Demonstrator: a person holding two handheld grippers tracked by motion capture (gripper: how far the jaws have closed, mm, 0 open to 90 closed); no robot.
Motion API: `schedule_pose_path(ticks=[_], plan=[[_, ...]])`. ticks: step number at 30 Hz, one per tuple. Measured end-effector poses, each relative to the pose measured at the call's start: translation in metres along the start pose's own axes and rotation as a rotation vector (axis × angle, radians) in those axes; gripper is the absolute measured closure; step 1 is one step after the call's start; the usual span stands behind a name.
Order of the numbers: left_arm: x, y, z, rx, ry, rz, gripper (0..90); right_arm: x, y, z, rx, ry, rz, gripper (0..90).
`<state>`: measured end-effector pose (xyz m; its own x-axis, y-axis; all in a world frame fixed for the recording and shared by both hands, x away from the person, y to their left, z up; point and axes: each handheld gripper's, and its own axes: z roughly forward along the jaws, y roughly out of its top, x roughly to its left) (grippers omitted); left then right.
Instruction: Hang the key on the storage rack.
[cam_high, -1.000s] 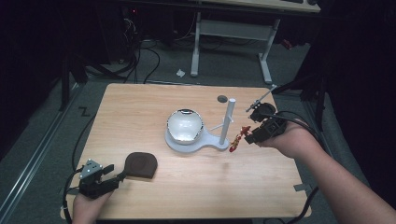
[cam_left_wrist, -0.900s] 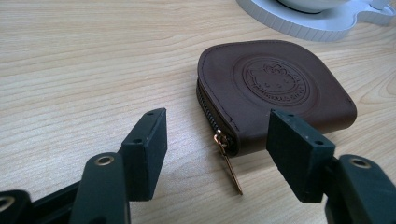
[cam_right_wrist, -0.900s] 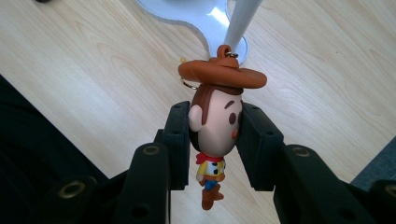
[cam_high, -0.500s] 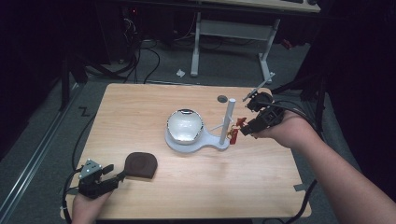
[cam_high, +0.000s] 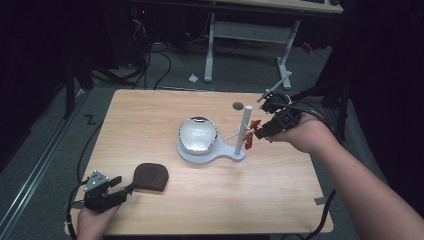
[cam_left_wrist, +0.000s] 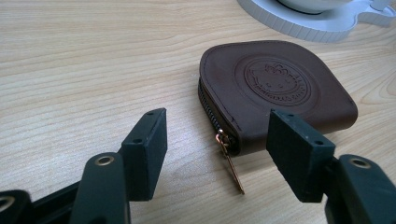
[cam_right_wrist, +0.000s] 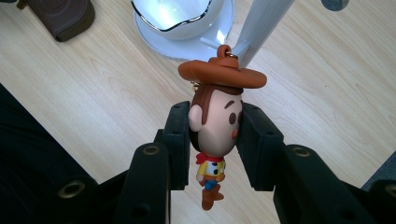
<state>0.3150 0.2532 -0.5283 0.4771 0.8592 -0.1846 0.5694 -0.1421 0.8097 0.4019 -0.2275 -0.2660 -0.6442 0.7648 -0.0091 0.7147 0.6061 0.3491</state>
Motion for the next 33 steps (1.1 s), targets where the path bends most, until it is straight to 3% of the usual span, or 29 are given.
schedule_pose_path(ticks=[9,18,33], plan=[[0.001,0.000,-0.001,-0.001,-0.001,-0.002,38.7,-0.006,-0.001,0.005,-0.002,-0.011,0.010,66.5],[0.000,0.000,0.000,0.001,-0.001,0.002,38.7,-0.012,-0.014,0.021,0.009,0.003,0.032,66.5],[-0.001,0.000,0.001,0.005,-0.003,0.004,38.7,-0.020,-0.036,0.066,0.026,0.037,0.085,66.4]])
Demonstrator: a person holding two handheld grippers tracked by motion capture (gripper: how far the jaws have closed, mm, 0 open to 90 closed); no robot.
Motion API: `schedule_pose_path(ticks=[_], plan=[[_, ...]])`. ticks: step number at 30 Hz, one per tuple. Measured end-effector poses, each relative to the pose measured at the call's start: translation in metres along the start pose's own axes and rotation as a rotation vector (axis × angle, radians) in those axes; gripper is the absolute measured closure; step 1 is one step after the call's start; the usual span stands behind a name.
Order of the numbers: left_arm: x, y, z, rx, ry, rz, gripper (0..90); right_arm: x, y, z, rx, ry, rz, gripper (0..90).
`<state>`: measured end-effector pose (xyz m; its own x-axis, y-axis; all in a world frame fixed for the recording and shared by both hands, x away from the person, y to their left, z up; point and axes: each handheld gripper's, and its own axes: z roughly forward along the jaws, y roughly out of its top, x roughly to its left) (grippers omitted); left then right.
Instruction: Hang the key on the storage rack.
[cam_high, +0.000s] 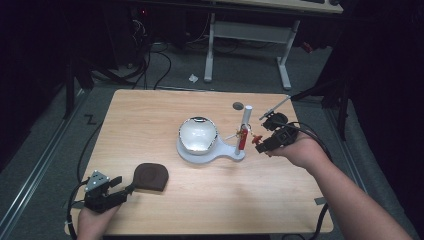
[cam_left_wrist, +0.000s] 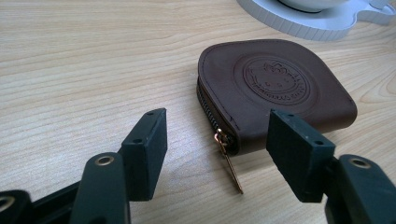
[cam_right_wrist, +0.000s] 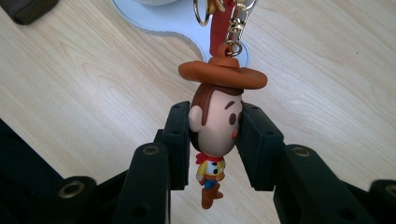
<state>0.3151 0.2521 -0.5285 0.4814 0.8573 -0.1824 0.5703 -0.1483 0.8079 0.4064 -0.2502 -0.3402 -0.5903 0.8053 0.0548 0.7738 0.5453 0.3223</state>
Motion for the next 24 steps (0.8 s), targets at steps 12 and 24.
schedule_pose_path(ticks=[12,24], plan=[[0.001,0.000,0.000,0.001,-0.002,0.000,38.7,-0.006,-0.002,0.038,-0.045,0.030,0.016,66.3],[0.001,0.000,0.001,0.005,-0.002,-0.001,38.7,-0.010,0.002,0.058,-0.085,0.040,0.029,65.5]])
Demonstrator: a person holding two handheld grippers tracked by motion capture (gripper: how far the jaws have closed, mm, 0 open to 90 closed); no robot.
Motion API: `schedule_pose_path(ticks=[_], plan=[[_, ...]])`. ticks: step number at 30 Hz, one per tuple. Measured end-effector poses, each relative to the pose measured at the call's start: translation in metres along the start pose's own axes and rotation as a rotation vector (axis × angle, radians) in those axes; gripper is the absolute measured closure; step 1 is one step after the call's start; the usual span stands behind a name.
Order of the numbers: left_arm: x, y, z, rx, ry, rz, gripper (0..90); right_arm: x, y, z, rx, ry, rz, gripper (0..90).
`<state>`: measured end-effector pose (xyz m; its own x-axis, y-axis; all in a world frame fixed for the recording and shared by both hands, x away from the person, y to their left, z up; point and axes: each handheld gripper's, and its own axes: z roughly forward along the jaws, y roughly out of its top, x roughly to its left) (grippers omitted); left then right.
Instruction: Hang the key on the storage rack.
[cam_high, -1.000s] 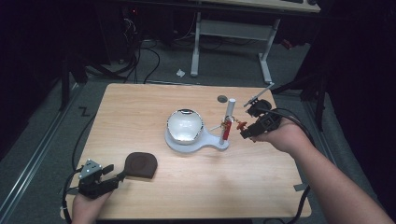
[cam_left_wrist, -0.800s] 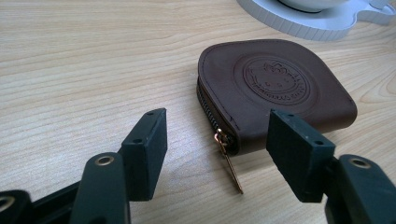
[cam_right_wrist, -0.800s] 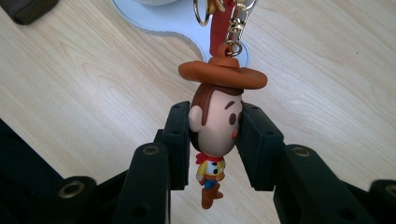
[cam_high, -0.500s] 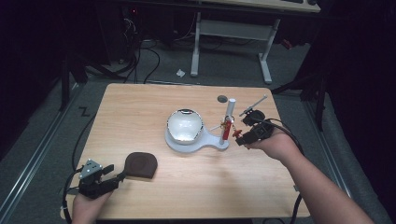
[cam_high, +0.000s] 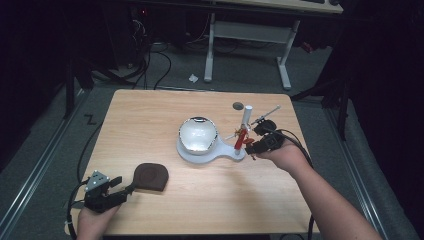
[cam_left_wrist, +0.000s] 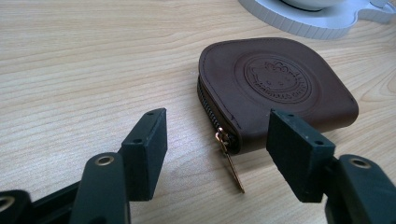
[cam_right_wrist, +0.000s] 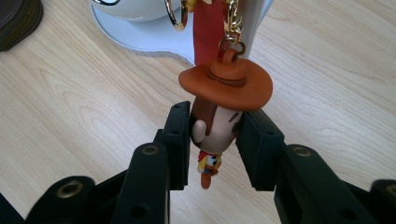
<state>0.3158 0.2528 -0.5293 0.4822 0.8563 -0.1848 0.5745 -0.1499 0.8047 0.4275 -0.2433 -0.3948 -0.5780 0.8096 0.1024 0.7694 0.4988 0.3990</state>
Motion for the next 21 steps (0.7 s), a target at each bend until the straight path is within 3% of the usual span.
schedule_pose_path(ticks=[3,12,16,21], plan=[[0.000,0.000,0.001,0.001,-0.001,0.001,38.7,0.000,-0.002,-0.001,-0.004,0.006,0.018,62.1],[-0.003,0.001,0.004,0.010,-0.008,0.009,38.6,0.003,-0.012,-0.016,-0.038,-0.020,0.011,57.4],[-0.004,0.000,0.005,0.015,-0.013,0.011,38.4,0.010,-0.024,-0.023,-0.079,-0.053,-0.002,48.8],[-0.005,0.000,0.005,0.014,-0.020,0.010,38.1,0.015,-0.039,-0.026,-0.118,-0.106,-0.014,47.0]])
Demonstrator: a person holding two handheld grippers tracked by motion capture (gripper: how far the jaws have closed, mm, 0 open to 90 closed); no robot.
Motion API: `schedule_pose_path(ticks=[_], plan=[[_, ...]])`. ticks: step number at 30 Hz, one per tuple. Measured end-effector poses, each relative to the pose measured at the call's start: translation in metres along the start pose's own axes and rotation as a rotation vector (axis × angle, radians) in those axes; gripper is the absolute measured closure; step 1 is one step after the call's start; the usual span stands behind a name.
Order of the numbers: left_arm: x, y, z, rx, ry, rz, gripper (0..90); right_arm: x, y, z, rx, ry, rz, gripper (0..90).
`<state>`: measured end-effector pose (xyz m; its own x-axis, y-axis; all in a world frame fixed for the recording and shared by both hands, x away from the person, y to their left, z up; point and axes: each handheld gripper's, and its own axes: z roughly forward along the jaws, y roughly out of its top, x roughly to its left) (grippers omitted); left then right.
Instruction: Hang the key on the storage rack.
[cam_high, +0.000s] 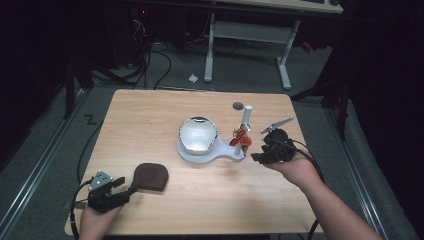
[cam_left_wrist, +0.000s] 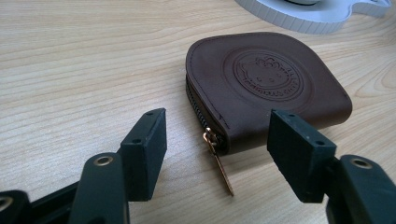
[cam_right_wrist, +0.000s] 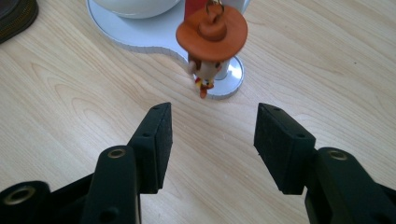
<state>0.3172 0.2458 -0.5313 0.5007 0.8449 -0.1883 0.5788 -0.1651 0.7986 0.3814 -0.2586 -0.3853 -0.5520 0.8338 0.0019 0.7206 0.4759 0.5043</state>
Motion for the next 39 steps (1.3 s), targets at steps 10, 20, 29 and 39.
schedule_pose_path(ticks=[10,20,29,39], plan=[[-0.001,0.000,0.002,-0.003,-0.007,-0.015,37.9,0.005,-0.034,0.001,-0.064,-0.055,-0.012,46.3],[0.000,0.000,0.001,-0.004,-0.017,-0.031,38.3,0.013,-0.071,0.020,-0.110,-0.045,0.005,47.3],[0.001,0.002,0.001,-0.016,-0.025,-0.046,38.7,0.018,-0.097,0.035,-0.176,-0.060,0.021,47.4],[0.004,0.010,0.008,-0.044,-0.044,-0.076,39.7,0.022,-0.134,0.059,-0.270,-0.066,0.090,47.6]])
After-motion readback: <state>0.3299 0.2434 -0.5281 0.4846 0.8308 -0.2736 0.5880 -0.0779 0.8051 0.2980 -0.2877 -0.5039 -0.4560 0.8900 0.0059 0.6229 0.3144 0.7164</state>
